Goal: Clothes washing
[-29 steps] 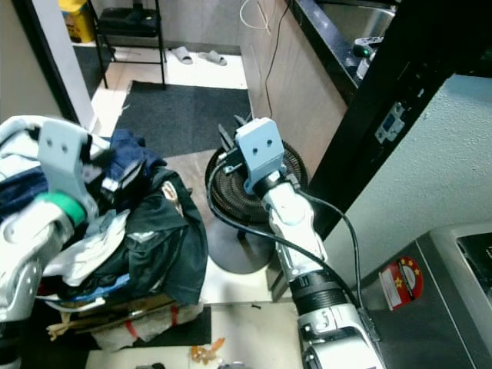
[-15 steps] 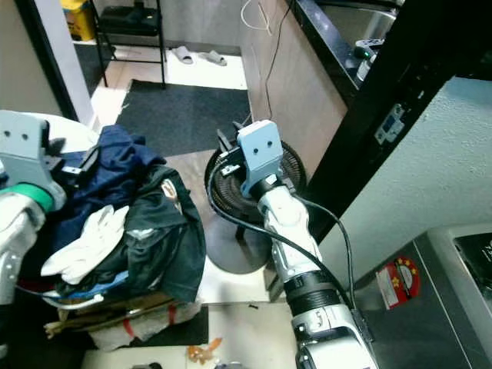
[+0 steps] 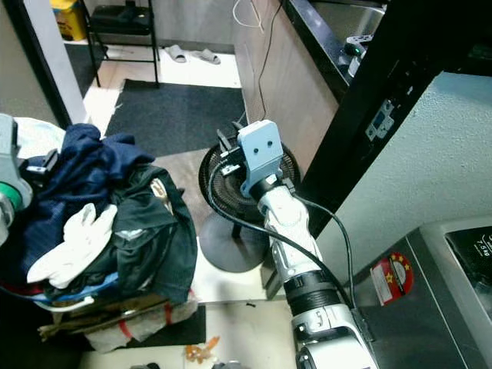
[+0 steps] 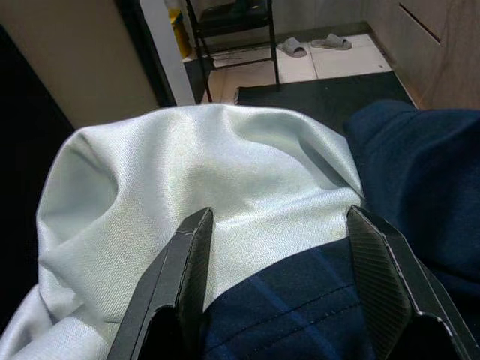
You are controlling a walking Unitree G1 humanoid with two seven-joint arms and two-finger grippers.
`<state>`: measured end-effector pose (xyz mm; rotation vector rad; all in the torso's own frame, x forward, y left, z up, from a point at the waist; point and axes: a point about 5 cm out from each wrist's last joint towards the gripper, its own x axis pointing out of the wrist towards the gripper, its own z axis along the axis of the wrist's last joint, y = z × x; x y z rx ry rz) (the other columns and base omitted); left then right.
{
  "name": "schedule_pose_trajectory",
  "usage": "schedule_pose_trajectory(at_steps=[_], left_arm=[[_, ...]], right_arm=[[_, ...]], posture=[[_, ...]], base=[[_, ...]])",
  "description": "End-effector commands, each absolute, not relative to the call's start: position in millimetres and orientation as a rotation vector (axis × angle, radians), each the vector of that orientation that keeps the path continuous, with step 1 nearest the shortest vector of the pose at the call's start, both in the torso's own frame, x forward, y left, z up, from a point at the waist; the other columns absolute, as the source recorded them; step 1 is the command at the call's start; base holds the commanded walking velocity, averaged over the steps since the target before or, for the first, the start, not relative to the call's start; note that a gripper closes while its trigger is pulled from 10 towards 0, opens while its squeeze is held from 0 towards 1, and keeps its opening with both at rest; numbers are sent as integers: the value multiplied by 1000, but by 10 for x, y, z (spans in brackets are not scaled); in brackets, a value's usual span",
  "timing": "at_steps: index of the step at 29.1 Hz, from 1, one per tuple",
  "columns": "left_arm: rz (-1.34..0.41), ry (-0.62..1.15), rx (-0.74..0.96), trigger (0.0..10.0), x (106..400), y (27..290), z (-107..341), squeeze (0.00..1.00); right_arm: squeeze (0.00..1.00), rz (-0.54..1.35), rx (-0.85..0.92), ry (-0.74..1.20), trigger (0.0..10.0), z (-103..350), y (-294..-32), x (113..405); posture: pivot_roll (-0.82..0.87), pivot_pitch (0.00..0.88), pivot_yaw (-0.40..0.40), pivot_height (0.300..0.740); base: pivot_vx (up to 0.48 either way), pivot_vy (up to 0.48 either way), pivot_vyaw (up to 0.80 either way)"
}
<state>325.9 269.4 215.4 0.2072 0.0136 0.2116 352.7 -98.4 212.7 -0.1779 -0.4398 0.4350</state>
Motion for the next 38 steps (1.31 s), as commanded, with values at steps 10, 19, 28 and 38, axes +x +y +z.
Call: schedule_pose_trajectory(at_steps=[10,19,28,38], left_arm=[[134,279,243,10000,3132,2697,1679,0],[166,231,232,0,3158,2725,1746,0],[160,172,244,0,3169,2707,1853,0],[153,-30,209,0,3237,2576,2297,0]], right_arm=[[0,416,-160,-419,10000,2086,-1021,3533],[0,415,-153,-420,10000,2087,-1013,3534],[0,409,-150,-420,10000,2093,-1023,3539],[0,406,-141,-432,10000,2133,-1018,3542]], posture=[[48,67,-41,740],[47,67,-43,740],[43,67,-42,740],[43,61,-45,740]], base=[[0,0,0],[0,0,0],[0,0,0],[0,0,0]])
